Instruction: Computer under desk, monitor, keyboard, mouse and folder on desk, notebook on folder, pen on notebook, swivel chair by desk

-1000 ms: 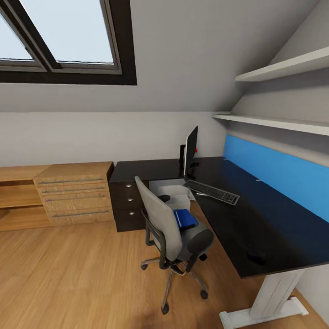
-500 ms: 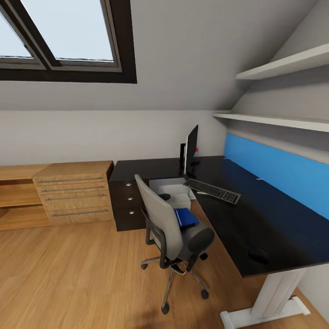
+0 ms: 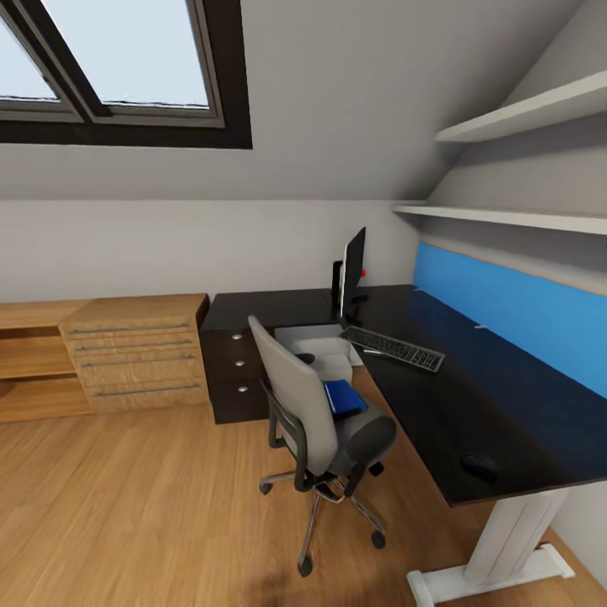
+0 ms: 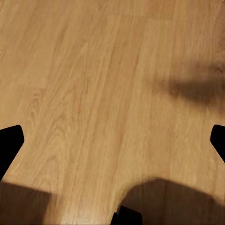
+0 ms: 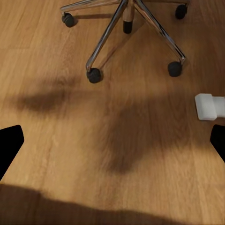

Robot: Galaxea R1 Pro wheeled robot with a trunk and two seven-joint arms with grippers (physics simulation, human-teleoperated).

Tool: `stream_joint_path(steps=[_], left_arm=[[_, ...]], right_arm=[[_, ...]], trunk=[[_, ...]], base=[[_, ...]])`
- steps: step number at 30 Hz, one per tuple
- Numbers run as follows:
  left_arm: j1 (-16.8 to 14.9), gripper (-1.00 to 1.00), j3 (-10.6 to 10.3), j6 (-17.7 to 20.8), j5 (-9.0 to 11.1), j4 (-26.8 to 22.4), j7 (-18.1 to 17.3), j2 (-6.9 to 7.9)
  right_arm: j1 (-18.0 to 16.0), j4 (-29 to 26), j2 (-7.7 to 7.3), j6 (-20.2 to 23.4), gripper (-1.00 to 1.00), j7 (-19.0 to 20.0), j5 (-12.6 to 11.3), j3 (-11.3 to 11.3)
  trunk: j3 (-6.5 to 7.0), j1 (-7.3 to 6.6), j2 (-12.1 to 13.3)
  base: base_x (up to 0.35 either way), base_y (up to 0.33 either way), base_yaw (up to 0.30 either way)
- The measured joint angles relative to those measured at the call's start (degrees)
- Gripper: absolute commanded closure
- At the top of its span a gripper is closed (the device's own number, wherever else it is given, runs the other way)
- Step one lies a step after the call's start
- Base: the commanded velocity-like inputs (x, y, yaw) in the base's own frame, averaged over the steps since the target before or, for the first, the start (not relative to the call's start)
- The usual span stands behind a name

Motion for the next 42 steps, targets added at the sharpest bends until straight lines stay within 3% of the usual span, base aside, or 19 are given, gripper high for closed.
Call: stream_joint_path(steps=[13, 26, 42], left_arm=[[-0.04, -1.0, 0.07, 0.05, 0.01, -0.42, 0.02, -0.03], [-0.01, -1.0, 0.09, 0.04, 0.01, -0.44, -0.16, -0.1], [-0.01, -1.0, -0.03, 0.48, 0.01, 0.06, -0.22, -0.18]], right_arm=[[0.0, 0.01, 0.03, 0.0, -1.0, -0.04, 0.0, 0.0], [0.0, -0.01, 0.01, 0.0, -1.0, -0.08, -0.01, -0.04], [0.0, -0.18, -0.42, -0.08, -1.0, 0.0, -0.13, -0.14]], trunk=[[-2.33, 2.86, -5.21], [-4.69, 5.71, -10.43], [-7.69, 9.22, -16.85]], base=[[-0.196, -0.07, 0.087], [-0.012, -0.007, 0.252], [0.0, 0.0, 0.021]])
